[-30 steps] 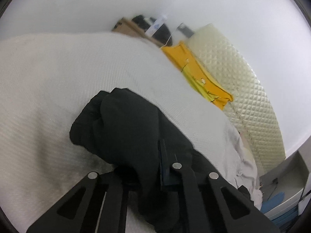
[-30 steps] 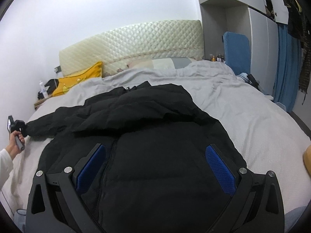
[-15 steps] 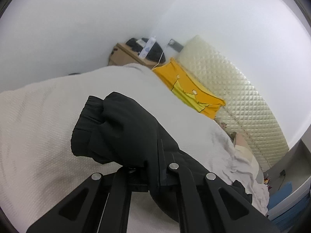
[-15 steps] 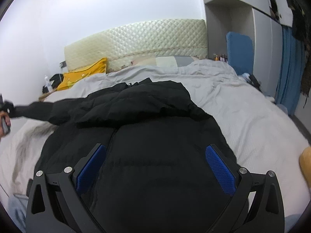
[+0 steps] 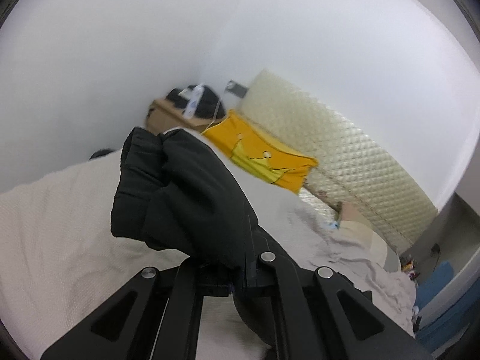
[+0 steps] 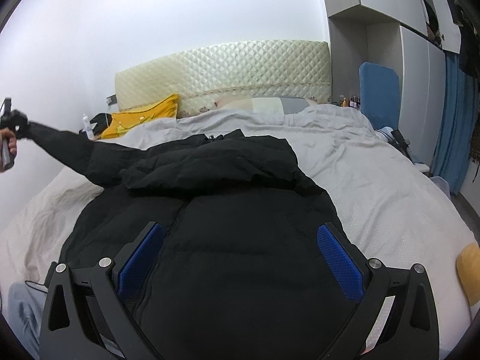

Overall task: Fold large clothes
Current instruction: 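Lift the sleeve with the left tool and fold it across the jacket body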

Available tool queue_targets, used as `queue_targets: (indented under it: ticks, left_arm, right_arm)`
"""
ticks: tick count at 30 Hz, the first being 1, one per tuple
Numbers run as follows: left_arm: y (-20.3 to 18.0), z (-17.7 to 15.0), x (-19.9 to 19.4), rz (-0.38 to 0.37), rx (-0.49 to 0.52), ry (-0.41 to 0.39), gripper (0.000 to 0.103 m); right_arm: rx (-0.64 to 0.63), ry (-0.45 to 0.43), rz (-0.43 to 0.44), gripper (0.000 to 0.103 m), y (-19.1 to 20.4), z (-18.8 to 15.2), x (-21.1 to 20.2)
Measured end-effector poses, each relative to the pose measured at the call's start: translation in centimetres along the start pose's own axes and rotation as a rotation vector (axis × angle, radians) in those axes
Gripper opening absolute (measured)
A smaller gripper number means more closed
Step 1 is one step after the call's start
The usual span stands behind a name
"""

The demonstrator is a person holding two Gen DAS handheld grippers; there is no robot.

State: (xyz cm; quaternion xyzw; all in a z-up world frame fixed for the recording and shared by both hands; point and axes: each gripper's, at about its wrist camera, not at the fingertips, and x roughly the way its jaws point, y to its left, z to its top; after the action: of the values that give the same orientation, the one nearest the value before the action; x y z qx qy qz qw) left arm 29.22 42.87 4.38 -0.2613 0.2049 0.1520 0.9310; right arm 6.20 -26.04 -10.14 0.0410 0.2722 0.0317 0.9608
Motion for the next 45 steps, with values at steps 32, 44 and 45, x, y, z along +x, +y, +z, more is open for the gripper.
queue_targets:
  ticks: [32,44,45]
  left_arm:
    - [-35.3,-7.1,-11.2,-0.219,0.353,0.013,0.002]
    - [-47.8,-20.6,-8.3,-0.371,0.452,0.112,0.003]
    - [-48.7,-22.1,-7.7,-0.379,0.466,0.122,0.003]
  right_arm:
    - [-0.040,-0.040,0.057,0.103,-5.3,1.6,-1.7]
    - [0.035,-0.058,0.054,0.103,-7.5,1.0,-2.2]
    - [0.045,-0.059,0.051,0.103,-7.7,0.9,-2.2]
